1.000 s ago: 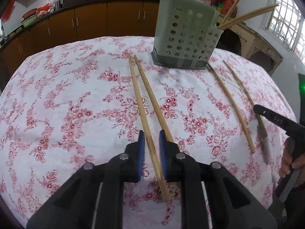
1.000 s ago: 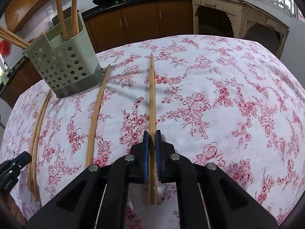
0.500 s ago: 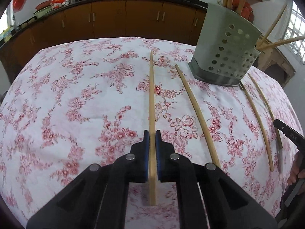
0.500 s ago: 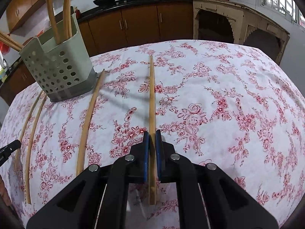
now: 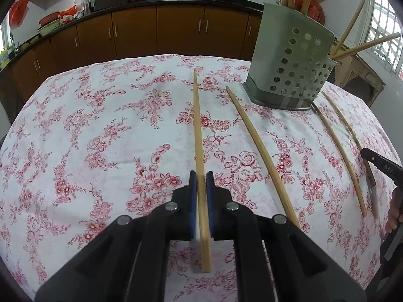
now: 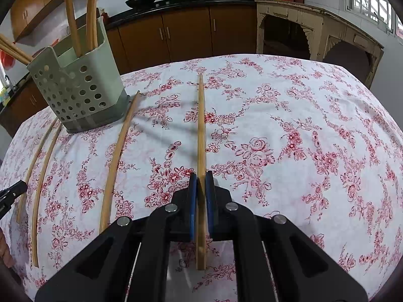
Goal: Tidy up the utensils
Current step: 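Keep both chopsticks pinched at their ends against the cloth, then lift both held chopsticks upright above the green holder, then insert both chopsticks into the green holder and open both grippers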
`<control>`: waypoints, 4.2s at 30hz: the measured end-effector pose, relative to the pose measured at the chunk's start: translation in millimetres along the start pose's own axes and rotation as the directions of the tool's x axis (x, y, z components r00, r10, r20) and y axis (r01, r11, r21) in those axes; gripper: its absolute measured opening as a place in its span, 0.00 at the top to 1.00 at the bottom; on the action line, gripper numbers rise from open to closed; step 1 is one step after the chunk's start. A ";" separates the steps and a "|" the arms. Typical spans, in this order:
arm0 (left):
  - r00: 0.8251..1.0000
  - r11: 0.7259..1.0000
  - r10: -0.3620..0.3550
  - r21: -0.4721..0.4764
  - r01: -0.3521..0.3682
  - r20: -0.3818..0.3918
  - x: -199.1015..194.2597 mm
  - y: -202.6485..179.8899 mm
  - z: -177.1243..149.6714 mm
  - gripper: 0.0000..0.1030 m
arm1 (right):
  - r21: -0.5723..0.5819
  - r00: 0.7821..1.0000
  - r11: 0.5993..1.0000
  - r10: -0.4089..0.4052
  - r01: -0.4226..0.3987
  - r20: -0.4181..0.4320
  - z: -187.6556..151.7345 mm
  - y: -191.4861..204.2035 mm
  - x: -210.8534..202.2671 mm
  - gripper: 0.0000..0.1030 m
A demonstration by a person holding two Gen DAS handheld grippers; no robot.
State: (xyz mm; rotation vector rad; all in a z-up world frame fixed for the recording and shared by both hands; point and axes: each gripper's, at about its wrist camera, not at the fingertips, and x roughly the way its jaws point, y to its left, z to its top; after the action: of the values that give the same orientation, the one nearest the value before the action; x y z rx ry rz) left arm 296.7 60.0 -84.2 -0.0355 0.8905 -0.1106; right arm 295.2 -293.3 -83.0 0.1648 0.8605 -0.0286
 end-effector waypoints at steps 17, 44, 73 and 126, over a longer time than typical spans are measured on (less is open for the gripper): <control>1.000 1.000 0.002 0.000 -0.002 0.000 0.7 -1.6 -0.2 0.90 | 0.000 1.000 1.000 -0.001 0.001 0.000 0.2 0.1 -0.6 0.92; 0.999 0.997 0.047 0.060 -0.047 -0.003 -11.3 -15.2 -18.4 0.90 | 0.004 1.000 1.000 0.017 -0.017 -0.004 -12.8 -3.4 -11.7 0.92; 0.953 0.997 -0.042 0.078 0.019 0.301 -148.6 -15.9 35.4 0.92 | -0.061 0.935 0.996 0.085 -0.068 0.345 36.5 4.1 -139.4 0.93; 0.687 0.997 0.033 -0.076 0.032 0.726 -207.3 -120.0 205.8 0.93 | -0.138 0.799 0.959 0.282 -0.248 0.532 150.3 71.1 -186.8 0.93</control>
State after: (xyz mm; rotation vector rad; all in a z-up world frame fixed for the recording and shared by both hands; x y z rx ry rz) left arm 317.6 -39.3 214.9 -0.1483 0.0817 -0.0486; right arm 292.9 -254.3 164.1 0.2058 0.2539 0.2082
